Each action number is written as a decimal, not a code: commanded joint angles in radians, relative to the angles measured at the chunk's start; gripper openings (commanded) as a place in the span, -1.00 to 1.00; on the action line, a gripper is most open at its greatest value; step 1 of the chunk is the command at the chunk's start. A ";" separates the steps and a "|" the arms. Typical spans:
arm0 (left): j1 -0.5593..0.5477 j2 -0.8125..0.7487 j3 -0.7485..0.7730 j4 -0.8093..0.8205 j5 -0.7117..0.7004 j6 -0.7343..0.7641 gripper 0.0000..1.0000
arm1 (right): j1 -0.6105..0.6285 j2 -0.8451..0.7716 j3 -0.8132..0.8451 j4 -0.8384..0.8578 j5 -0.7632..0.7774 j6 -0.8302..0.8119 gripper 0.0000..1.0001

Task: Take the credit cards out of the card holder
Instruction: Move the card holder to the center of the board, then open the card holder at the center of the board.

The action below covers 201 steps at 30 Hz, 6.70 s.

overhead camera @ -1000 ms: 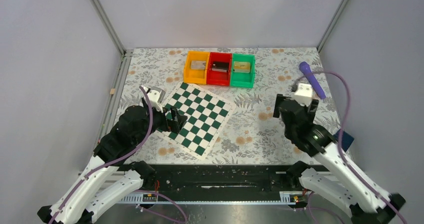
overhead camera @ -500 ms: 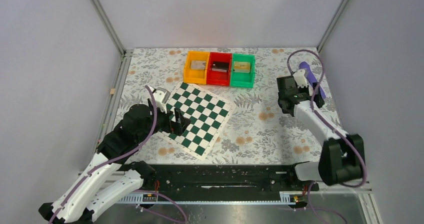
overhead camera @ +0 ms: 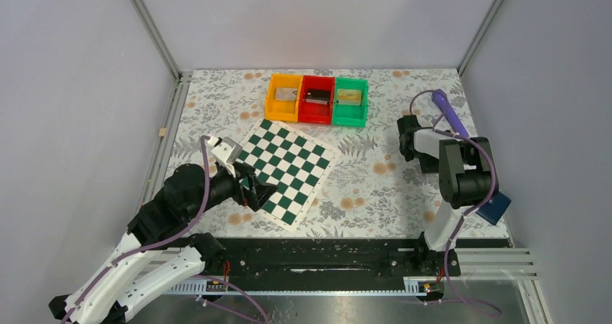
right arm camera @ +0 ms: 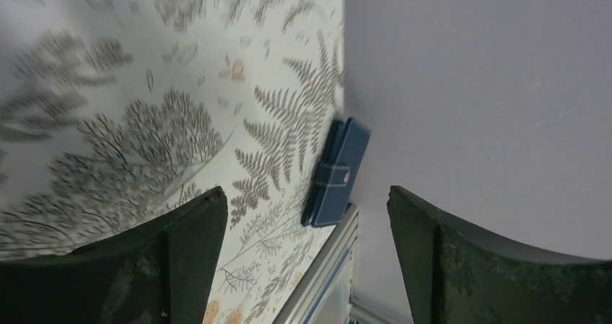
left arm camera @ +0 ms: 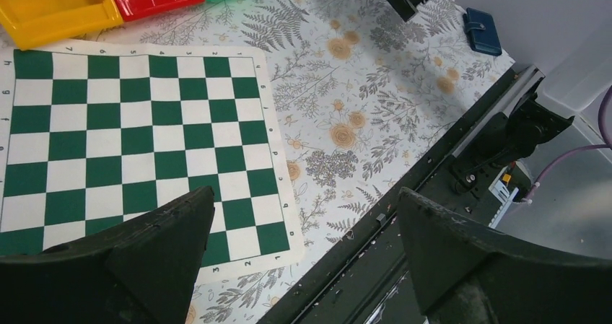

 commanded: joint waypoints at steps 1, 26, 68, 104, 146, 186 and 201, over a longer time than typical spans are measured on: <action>-0.020 -0.022 -0.001 0.027 -0.056 0.007 0.92 | -0.086 -0.069 -0.086 -0.031 -0.089 -0.021 0.73; -0.024 -0.034 0.002 0.030 -0.047 0.006 0.92 | -0.344 0.010 -0.190 0.023 -0.186 -0.110 0.25; -0.026 -0.022 -0.001 0.033 -0.060 0.001 0.91 | -0.211 0.045 0.110 -0.272 -0.431 0.001 -1.00; -0.026 0.015 0.006 -0.034 -0.417 -0.023 0.89 | 0.718 -0.072 0.200 -0.312 -0.770 0.548 -1.00; -0.177 0.815 0.046 0.466 0.039 -0.446 0.16 | 0.358 -0.596 -0.392 0.243 -1.256 0.538 -0.08; -0.370 1.358 0.436 0.261 -0.428 -0.379 0.20 | 0.239 -0.588 -0.677 0.529 -1.411 0.758 -0.50; -0.379 1.439 0.528 0.187 -0.429 -0.348 0.20 | 0.238 -0.602 -0.674 0.524 -1.409 0.743 -0.53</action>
